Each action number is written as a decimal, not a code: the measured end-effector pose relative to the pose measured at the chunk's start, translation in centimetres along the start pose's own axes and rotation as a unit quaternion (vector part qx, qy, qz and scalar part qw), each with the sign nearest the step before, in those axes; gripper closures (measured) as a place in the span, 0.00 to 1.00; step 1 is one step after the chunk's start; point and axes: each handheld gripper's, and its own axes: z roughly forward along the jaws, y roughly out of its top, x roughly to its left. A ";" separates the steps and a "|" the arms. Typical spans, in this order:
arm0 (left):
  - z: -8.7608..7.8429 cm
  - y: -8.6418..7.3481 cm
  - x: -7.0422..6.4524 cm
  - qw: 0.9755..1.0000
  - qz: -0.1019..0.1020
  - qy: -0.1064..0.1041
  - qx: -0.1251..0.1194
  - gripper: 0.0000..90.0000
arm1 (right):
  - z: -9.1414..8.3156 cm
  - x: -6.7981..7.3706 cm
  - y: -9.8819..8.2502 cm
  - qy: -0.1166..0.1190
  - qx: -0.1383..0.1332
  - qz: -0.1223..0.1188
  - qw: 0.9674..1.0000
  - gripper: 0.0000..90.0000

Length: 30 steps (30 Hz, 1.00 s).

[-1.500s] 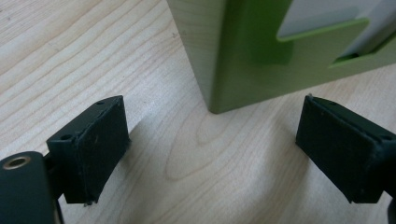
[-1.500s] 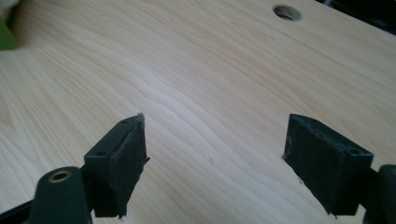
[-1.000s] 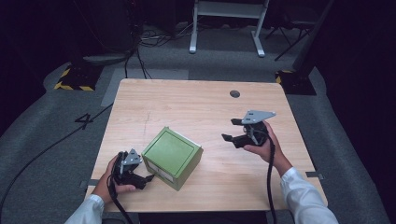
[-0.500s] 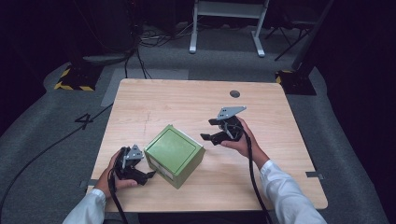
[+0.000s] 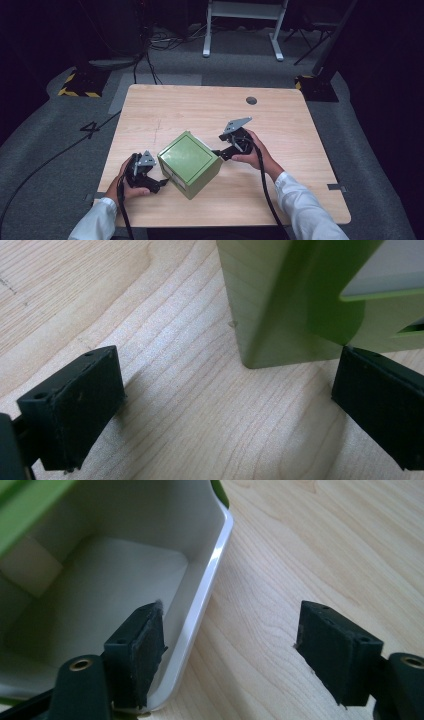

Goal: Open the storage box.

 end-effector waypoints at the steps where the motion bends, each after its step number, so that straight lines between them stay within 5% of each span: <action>1: 0.0 0.0 0.0 1.000 0.000 0.000 0.000 0.01 | 0.2 0.0 -0.1 -0.001 0.003 -0.002 1.000 0.32; 10: 0.0 0.0 0.0 1.000 -0.001 0.001 0.000 0.01 | 0.7 -0.4 -0.9 0.029 0.016 0.012 0.999 0.30; 30: -0.6 -0.7 -0.5 1.000 -0.017 0.015 0.000 0.01 | 0.0 -1.4 -1.7 0.019 0.013 0.032 0.999 0.36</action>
